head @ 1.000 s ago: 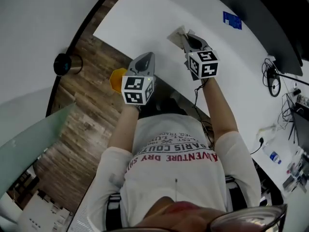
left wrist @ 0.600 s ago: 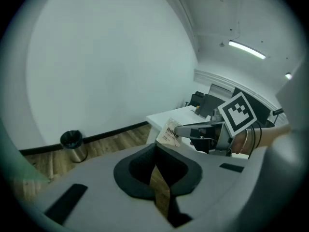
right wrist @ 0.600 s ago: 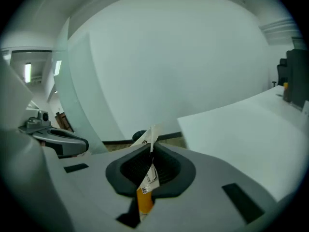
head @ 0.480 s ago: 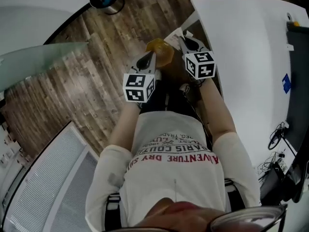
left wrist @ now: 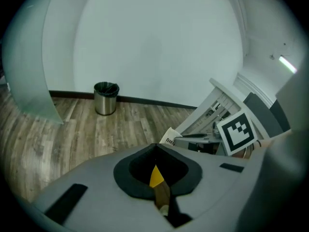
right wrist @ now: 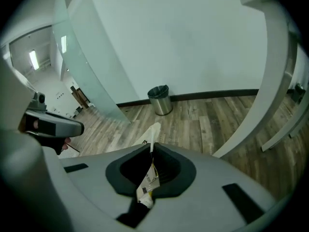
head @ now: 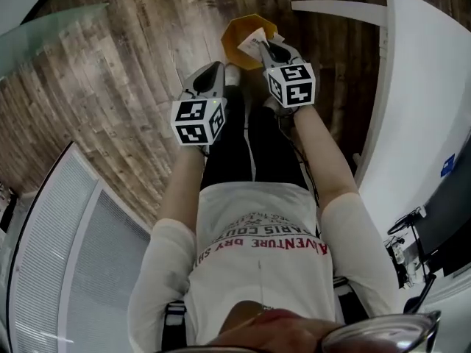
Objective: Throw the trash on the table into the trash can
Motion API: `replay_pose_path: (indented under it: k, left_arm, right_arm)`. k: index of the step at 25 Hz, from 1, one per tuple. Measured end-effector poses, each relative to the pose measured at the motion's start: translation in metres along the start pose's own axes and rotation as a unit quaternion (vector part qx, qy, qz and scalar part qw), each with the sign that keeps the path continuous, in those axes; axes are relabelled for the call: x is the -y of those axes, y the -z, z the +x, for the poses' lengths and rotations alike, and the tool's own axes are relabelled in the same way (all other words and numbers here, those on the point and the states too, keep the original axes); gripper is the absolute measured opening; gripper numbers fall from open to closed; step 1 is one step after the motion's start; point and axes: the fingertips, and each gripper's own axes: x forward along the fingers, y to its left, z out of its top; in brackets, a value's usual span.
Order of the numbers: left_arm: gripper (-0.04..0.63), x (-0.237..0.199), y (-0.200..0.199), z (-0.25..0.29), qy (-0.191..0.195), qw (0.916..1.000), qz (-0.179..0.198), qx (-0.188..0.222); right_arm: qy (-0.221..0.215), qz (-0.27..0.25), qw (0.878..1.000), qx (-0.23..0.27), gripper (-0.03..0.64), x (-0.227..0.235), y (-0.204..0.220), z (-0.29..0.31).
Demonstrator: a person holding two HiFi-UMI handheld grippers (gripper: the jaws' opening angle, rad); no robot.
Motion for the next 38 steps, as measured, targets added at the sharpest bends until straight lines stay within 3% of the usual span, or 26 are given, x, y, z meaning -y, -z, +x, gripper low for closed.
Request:
replay_pose_path:
  k: [8,11,12,14,17,23,27,30,35,38]
  left_arm:
    - [0.023,-0.052,0.112,0.076,-0.016,0.9986,-0.022,-0.045]
    - [0.023,-0.075,0.143,0.091,-0.027,0.9977,-0.031,-0.054]
    - [0.023,-0.08,0.149,0.095,-0.029,0.9975,-0.031,-0.056]
    - [0.023,-0.087,0.157,0.102,-0.033,0.9973,-0.031,-0.057]
    - [0.023,-0.089,0.16,0.104,-0.036,0.9972,-0.035,-0.056]
    - [0.023,-0.074,0.142,0.086,-0.032,0.9978,-0.033,-0.048]
    - [0.023,-0.052,0.112,0.053,-0.029,0.9987,-0.022,-0.035]
    - [0.023,-0.026,0.075,0.026,-0.02,0.9995,-0.009,-0.023]
    - [0.023,0.034,-0.003,-0.013,0.013,0.9991,0.04,0.003]
    - [0.023,0.074,-0.05,-0.034,0.041,0.995,0.088,0.022]
  right_arm:
    - [-0.019,-0.019,0.996,-0.086,0.031,0.031,0.146,0.127]
    - [-0.013,-0.017,0.994,-0.103,0.034,0.038,0.182,0.16]
    - [-0.009,-0.017,0.994,-0.106,0.062,0.041,0.189,0.167]
    - [-0.004,-0.015,0.993,-0.113,0.178,0.044,0.2,0.176]
    - [0.004,-0.01,0.994,-0.113,0.189,0.047,0.204,0.176]
    - [0.007,-0.001,0.995,-0.103,0.189,0.04,0.181,0.151]
    - [0.008,0.0,0.996,-0.085,0.187,0.025,0.139,0.109]
    - [0.013,-0.008,0.998,-0.055,0.07,0.014,0.095,0.063]
    - [0.046,-0.006,0.999,0.017,0.035,0.006,0.007,-0.026]
    - [0.068,0.008,0.995,0.079,0.029,0.004,-0.04,-0.085]
